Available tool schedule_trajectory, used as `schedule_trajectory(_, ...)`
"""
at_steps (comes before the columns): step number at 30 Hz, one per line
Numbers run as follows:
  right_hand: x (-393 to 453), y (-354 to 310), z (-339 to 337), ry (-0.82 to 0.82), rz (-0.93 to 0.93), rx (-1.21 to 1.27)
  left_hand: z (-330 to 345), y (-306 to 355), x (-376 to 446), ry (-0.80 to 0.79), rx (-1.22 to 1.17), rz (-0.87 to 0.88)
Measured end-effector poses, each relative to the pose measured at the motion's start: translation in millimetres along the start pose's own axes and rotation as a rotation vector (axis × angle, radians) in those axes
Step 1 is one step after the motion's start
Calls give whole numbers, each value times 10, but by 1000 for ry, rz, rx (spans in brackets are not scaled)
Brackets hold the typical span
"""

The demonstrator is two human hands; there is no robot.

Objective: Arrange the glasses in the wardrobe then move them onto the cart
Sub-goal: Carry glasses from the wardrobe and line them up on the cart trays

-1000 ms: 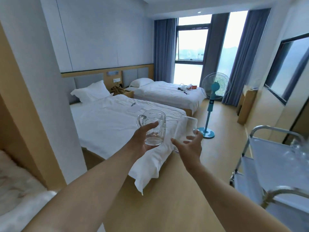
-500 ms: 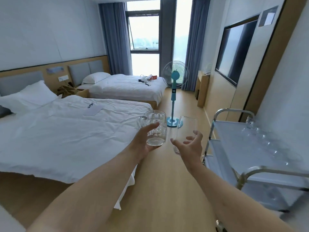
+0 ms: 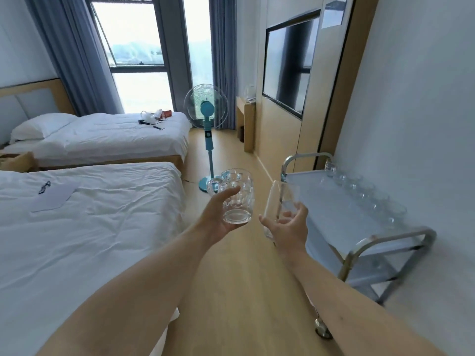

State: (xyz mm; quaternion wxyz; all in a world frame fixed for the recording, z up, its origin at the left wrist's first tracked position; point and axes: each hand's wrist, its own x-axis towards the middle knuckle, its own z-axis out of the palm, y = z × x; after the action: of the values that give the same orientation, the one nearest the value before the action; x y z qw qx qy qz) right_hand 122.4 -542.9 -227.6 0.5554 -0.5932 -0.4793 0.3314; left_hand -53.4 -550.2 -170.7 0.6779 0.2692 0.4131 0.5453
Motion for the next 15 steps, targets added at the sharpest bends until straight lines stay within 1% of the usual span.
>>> schedule_trajectory(9, 631, 376, -114, 133, 65, -77, 256, -198, 941, -89, 31, -155)
schedule_trajectory(15, 1378, 639, -192, 211, 62, -77, 534, -284, 1835, -161, 67, -204)
